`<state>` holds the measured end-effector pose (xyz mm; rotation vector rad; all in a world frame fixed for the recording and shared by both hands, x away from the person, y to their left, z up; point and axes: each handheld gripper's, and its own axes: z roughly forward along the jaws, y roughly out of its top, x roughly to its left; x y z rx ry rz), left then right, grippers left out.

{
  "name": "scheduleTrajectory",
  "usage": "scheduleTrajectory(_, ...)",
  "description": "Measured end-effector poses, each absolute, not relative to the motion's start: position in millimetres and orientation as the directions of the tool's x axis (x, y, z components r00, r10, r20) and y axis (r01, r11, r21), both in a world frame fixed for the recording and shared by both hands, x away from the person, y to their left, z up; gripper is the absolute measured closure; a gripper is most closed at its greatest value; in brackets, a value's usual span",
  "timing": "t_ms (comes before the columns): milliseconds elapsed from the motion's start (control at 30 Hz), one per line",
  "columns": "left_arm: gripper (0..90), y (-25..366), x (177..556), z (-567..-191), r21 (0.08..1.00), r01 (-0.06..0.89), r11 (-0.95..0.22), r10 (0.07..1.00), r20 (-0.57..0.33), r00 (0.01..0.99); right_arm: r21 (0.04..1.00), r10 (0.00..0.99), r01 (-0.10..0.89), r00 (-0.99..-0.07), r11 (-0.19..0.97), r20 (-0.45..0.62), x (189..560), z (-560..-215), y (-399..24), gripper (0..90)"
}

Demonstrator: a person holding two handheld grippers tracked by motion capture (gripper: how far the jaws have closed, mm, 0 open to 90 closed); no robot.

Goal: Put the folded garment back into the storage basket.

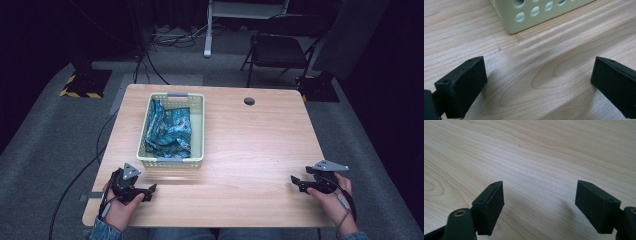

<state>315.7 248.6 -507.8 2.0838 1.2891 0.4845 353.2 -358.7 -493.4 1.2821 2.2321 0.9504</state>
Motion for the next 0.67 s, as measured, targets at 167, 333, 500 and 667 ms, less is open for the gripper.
scheduleTrajectory(167,0.5,248.5,315.7,-507.8,0.681,0.659,-0.320,0.891,-0.019,0.453,0.711,0.864,0.606,-0.503,0.356,-0.004,351.6,-501.3,-358.8,21.3)
scheduleTrajectory(333,0.5,248.6,315.7,-507.8,0.681,0.658,-0.321,0.891,-0.018,0.453,0.734,0.863,0.585,-0.506,0.344,-0.002,349.9,-505.5,-359.4,16.8)
scheduleTrajectory(500,0.5,248.6,315.7,-507.8,0.681,0.658,-0.321,0.891,-0.018,0.453,0.730,0.841,0.575,-0.541,0.369,0.001,349.3,-506.0,-358.0,12.6)
scheduleTrajectory(667,0.5,248.6,315.7,-507.8,0.681,0.658,-0.321,0.891,-0.018,0.453,0.731,0.838,0.574,-0.546,0.370,0.004,349.0,-506.1,-358.3,12.9)
